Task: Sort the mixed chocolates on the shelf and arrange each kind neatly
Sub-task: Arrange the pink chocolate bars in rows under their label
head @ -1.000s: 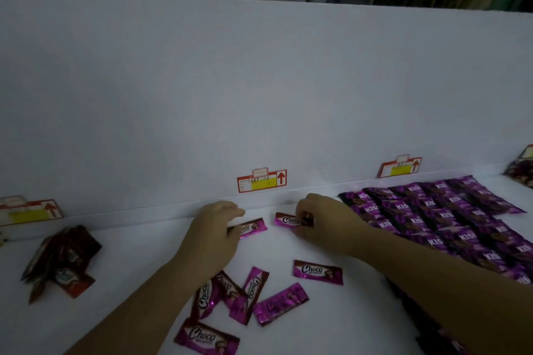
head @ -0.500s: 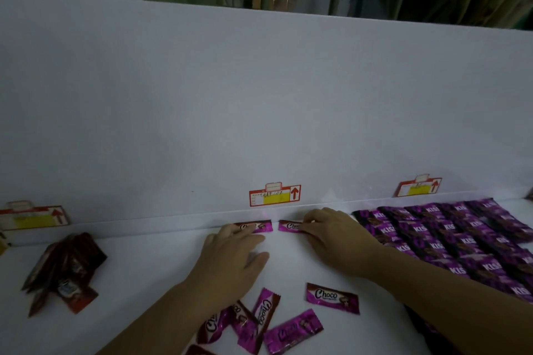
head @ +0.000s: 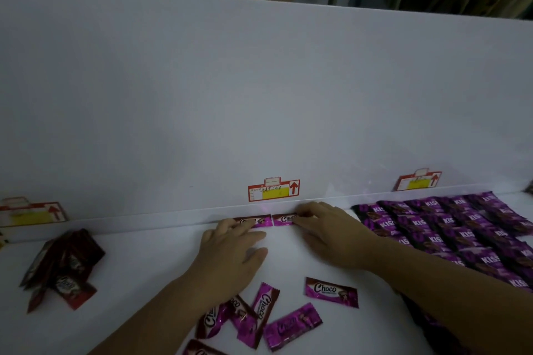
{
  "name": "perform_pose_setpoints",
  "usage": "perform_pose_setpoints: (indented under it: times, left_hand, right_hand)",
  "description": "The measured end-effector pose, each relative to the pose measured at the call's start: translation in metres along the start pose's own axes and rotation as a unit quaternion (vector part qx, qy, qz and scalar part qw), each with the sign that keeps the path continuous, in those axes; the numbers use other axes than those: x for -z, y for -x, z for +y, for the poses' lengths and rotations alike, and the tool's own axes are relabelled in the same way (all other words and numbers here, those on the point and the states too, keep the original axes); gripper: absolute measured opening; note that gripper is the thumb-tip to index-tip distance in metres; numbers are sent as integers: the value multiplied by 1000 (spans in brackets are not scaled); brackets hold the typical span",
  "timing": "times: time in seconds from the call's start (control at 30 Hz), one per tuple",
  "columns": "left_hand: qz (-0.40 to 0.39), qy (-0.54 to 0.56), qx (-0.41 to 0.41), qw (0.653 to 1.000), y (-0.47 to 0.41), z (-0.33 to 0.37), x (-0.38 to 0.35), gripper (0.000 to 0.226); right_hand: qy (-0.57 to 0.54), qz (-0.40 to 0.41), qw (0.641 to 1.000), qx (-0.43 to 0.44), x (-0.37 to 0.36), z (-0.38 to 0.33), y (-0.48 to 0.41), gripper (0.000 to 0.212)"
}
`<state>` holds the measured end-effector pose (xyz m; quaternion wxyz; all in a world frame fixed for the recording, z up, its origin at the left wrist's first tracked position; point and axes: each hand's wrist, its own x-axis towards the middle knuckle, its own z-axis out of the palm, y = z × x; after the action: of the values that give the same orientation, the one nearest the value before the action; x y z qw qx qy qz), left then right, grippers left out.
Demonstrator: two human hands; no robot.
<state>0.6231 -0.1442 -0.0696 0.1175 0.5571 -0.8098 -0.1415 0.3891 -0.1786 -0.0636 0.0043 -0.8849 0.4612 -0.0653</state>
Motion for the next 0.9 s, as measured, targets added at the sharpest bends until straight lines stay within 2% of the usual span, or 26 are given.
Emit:
perform_pose_setpoints:
  times: [0.13,0.27,0.33,0.4,0.5,0.57,0.67,0.8,0.83,0.9]
  left_hand:
    - [7,10,-6,1000,-2,-1,0,41]
    - [30,23,-30,999,2,5,6,56]
    - [28,59,-47,997,8,16,16,41]
    - [-28,76,-77,994,17,31,26,24]
    - [-123,10,-139,983,31,52,28,33]
    - [-138,-18,-146,980,35,58,22,40]
    - [-122,-8,-139,983,35,59,15,35]
    - [-88,-2,-176,980,35,63,12,28]
    - [-78,17,-176,981,34,63,13,30]
    - [-67,128,-122,982,27,59,20,24]
  right_hand:
    - [-23,-17,1000,-2,6,-1,0,42]
    - [-26,7,998,-50,20,-6,8,43]
    - [-39,-1,997,-72,28,-9,16,34]
    - [-74,-69,991,-82,37,-13,26,25]
    - [-136,-168,972,-88,45,-19,42,30]
    - [-149,-196,965,-88,44,-22,52,35]
    - [-144,-180,971,-71,36,-23,60,33]
    - [-161,-167,970,-74,37,-24,60,27]
    - [-165,-163,969,-80,37,-24,60,26]
    - [-176,-148,968,-96,38,-25,59,25]
